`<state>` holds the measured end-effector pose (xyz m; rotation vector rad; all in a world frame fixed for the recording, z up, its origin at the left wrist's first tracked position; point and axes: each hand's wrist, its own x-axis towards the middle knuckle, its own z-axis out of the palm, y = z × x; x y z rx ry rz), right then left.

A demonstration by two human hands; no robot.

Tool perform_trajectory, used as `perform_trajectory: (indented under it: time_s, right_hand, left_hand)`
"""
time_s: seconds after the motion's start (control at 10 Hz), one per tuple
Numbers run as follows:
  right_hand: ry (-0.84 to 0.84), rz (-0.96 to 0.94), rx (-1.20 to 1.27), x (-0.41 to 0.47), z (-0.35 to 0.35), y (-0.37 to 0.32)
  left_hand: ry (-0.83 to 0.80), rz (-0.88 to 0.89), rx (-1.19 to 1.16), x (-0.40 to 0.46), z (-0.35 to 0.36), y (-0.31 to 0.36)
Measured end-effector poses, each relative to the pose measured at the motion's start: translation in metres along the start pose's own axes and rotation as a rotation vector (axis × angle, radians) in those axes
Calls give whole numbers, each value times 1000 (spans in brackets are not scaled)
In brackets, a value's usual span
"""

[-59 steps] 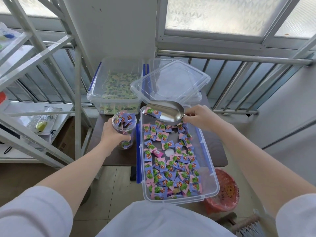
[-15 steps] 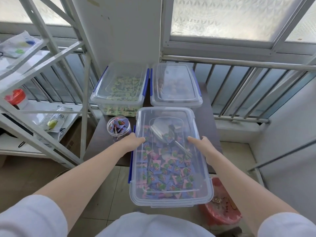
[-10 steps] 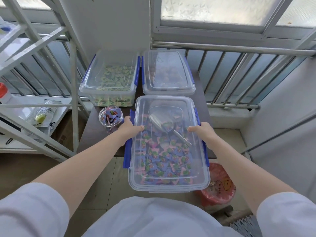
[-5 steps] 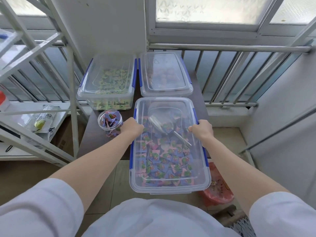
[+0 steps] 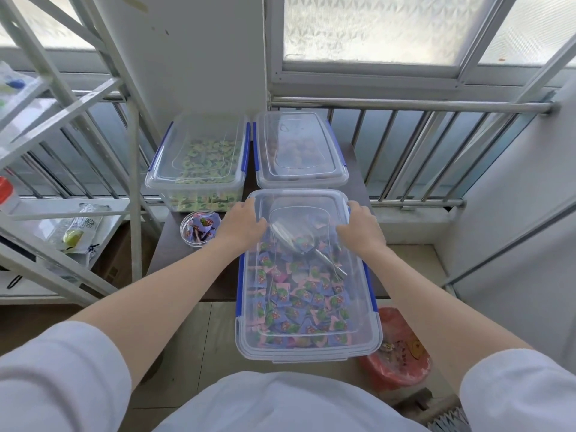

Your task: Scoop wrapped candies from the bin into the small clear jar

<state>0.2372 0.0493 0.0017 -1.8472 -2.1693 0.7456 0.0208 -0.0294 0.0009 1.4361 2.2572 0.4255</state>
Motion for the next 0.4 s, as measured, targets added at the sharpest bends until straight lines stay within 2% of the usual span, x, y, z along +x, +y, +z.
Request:
perform_trajectory:
  time_s: [0.2, 0.3, 0.4]
  right_hand:
    - [-9, -152, -73, -8, -24, -18]
    - [26, -262, -78, -16, -50, -25]
    - [104, -317, 48, -33, -92, -27]
  left_hand:
    - [28, 68, 81, 3, -24, 3]
    - [86, 140, -5, 1, -52, 10]
    - [189, 222, -274, -25, -98, 21]
